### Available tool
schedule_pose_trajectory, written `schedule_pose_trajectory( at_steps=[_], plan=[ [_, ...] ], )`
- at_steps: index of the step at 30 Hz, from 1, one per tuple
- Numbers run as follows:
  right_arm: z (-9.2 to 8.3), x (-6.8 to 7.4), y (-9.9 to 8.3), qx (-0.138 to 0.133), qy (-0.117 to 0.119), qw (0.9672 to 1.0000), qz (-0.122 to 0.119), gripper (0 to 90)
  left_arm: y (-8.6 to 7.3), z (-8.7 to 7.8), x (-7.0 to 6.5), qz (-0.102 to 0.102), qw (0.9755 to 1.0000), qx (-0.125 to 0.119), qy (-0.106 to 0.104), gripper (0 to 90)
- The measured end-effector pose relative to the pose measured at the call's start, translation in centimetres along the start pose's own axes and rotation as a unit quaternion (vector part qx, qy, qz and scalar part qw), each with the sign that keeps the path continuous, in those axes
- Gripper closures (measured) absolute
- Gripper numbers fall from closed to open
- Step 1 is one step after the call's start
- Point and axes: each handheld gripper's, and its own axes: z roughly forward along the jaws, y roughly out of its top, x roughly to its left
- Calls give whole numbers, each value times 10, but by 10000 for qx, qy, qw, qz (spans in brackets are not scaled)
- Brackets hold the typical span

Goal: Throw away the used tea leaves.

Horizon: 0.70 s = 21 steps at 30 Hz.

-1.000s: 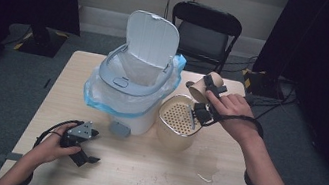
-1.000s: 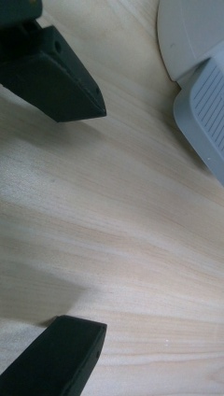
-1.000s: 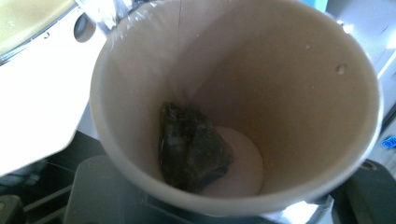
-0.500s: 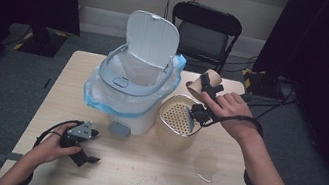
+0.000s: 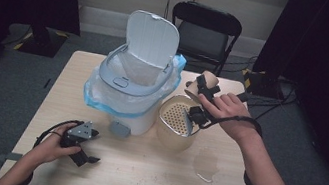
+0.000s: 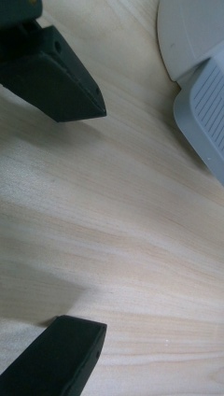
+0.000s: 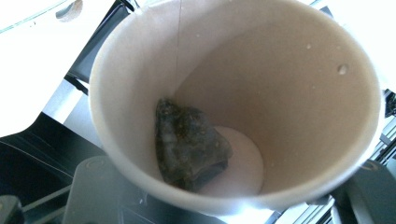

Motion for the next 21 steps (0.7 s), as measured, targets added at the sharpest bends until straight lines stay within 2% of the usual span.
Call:
schedule_pose_trajectory(
  at_steps=[5,8,9,10,11,12,14,15,16,17,21],
  plan=[
    [-1,0,1,11,18,10000,27,340,0,0,0,5,10000,8,-1,0],
    [-1,1,2,8,-34,10000,-61,340,0,0,0,2,10000,1,0,0],
    [-1,0,2,11,-23,10000,-89,341,0,0,0,5,10000,1,-3,0],
    [0,0,2,25,124,9999,-25,343,0,0,0,4,10000,1,-1,0],
    [2,1,2,54,176,9998,-40,345,0,0,0,2,10000,10,0,0],
    [1,4,4,102,130,9998,-115,347,0,0,0,4,10000,8,-1,0],
    [-1,-4,3,-53,51,10000,45,351,0,0,0,-2,10000,8,1,0],
    [3,-3,1,187,83,9998,-65,352,0,0,0,0,10000,7,2,0],
    [8,-2,-4,258,170,9995,39,352,0,0,0,3,10000,0,0,0],
    [8,-3,-5,194,170,9996,77,351,0,0,0,4,10000,0,-1,0],
    [2,0,1,108,117,9998,-74,350,0,0,0,0,10000,5,1,0]
  ],
)
